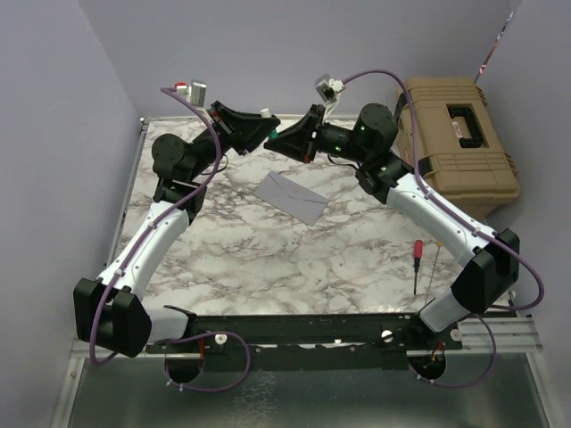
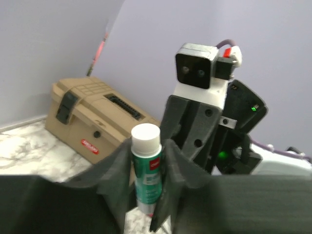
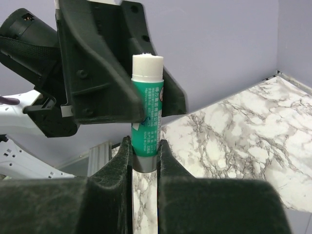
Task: Place the letter into the envelope and seal it
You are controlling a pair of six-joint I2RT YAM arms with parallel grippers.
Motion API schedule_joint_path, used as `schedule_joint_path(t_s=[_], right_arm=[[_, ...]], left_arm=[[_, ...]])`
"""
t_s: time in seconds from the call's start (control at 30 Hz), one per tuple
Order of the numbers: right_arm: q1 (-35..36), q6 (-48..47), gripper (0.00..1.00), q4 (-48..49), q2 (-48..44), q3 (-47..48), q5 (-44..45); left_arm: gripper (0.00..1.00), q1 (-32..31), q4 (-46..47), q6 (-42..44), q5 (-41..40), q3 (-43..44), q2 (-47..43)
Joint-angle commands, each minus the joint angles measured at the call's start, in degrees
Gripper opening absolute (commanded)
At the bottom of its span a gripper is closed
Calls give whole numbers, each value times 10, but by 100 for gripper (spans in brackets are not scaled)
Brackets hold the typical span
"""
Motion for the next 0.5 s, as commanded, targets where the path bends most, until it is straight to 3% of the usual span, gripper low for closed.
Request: schedule_joint_path(t_s=[0.0,0.13,0.3,0.4,0.47], right_arm=[[-1,19,0,21,8,17,-2],[-6,34,0,37,5,17,-6],[-15,58,0,75,1,0,-26],[-17,59,0,77,5,1,-45],[-17,57,0,77,6,-1,-54]], left_arm=[[43,-1,22,-15,18,-8,-5],[46,-1,22,-21,25,-23,-6],[41,-1,22,-17,24,-34,-14],[29,-1,22,-16,22,-36,-12],[15,-1,22,-14,23,-35,-10]])
